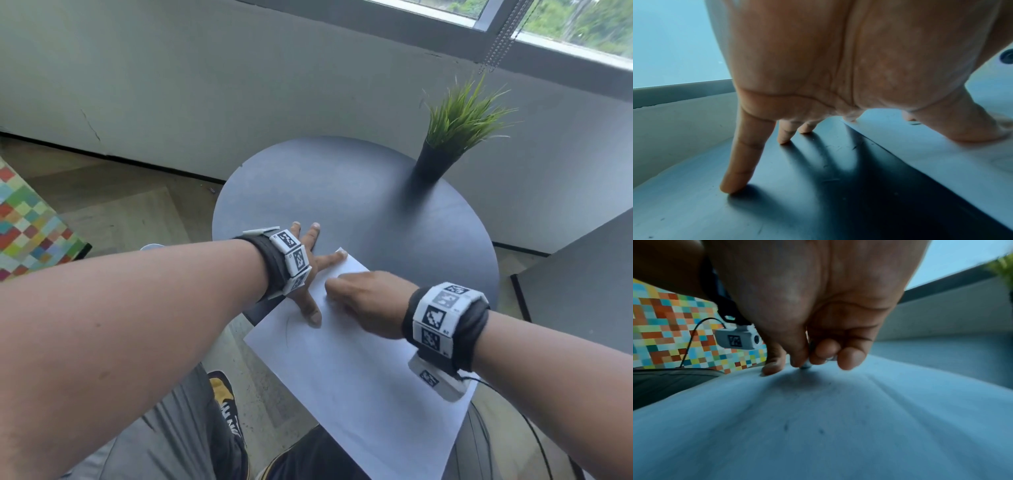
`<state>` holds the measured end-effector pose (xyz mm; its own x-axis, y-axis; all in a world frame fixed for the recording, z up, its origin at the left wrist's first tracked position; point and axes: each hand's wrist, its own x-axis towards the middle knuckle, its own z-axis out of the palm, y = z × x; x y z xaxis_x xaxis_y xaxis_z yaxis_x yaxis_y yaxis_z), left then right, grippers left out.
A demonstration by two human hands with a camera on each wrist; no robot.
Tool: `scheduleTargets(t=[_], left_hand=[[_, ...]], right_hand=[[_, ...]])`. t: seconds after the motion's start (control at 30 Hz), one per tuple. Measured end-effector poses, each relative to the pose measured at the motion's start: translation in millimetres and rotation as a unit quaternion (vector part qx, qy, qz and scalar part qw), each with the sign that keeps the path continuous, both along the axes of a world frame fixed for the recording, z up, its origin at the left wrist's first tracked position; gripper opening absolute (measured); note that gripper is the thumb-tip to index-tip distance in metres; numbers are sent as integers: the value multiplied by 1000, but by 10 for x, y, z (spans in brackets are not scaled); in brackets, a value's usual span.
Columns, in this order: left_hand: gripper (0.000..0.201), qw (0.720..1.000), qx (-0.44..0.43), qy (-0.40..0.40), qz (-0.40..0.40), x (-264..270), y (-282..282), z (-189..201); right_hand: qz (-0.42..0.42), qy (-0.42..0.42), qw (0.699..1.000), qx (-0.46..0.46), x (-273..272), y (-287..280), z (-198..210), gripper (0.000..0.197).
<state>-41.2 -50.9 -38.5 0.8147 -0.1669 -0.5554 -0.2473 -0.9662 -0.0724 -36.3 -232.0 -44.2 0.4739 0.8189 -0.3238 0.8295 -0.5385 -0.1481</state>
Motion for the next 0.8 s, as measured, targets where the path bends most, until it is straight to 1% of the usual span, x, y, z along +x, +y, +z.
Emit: scheduleTargets(t=[0.03, 0.1, 0.13, 0.17, 0.2, 0.23, 0.27, 0.3, 0.33, 0.43, 0.47, 0.5, 0.57, 0.6, 0.63, 0.67, 0.7, 0.73, 0.77, 0.8], left_hand=[[136, 1000, 0, 0, 0, 3, -3, 2], [136, 1000, -2, -1, 0, 14, -1, -6], [136, 1000, -4, -3, 1, 18, -2, -17], [136, 1000, -5, -3, 3, 21, -2, -25], [136, 1000, -5, -3, 4, 20, 0, -32], [137, 1000, -4, -1, 4, 16, -2, -31], [137, 1000, -1, 0, 5, 12, -6, -31], [137, 1000, 1, 0, 6, 12, -8, -30], [137, 1000, 1, -1, 5, 18, -9, -33], [136, 1000, -6, -2, 2, 25, -2, -32], [135, 1000, -7, -2, 3, 20, 2, -36], [135, 1000, -6, -2, 3, 15, 5, -35], [136, 1000, 0, -3, 3, 7, 1, -36], [136, 1000, 3, -3, 3, 7, -4, -35], [136, 1000, 3, -4, 2, 13, -9, -31], [136, 1000, 2, -3, 1, 16, -10, -30], [135, 1000, 1, -3, 0, 18, -11, -27], [135, 1000, 1, -3, 1, 20, -7, -28], [135, 1000, 3, -2, 1, 15, -5, -23], [135, 1000, 5, -1, 1, 10, -3, -16]], right_hand=[[-9, 6, 1000, -3, -11, -24, 13, 14], [-85, -24, 996, 10, 153, -79, 57, 19], [-114, -47, 992, 18, 222, -106, 68, 16], [-122, -60, 990, 25, 238, -107, 58, 12], [-107, -61, 992, 23, 172, -79, 47, 13], [-74, -44, 996, 11, 68, -42, 17, 15], [-32, -15, 999, 4, -50, -17, 1, 14], [-7, 16, 1000, -3, -124, -17, -7, 11], [-10, 24, 1000, -1, -120, -38, 28, 11], [-108, -33, 993, 26, 165, -128, 114, 15], [-114, -38, 992, 31, 169, -129, 115, 14], [-95, -32, 995, 24, 96, -103, 95, 13], [-19, 4, 1000, -6, -112, -48, 37, 12], [-7, 26, 1000, -11, -155, -61, 32, 11], [-24, 29, 999, -10, -109, -90, 64, 11], [-62, 16, 998, -3, -6, -114, 94, 13], [-98, -6, 995, 2, 96, -143, 113, 16], [-115, -26, 993, 5, 152, -148, 120, 20], [-114, -32, 993, 4, 131, -118, 102, 24], [-90, -31, 995, -5, 58, -66, 67, 26]])
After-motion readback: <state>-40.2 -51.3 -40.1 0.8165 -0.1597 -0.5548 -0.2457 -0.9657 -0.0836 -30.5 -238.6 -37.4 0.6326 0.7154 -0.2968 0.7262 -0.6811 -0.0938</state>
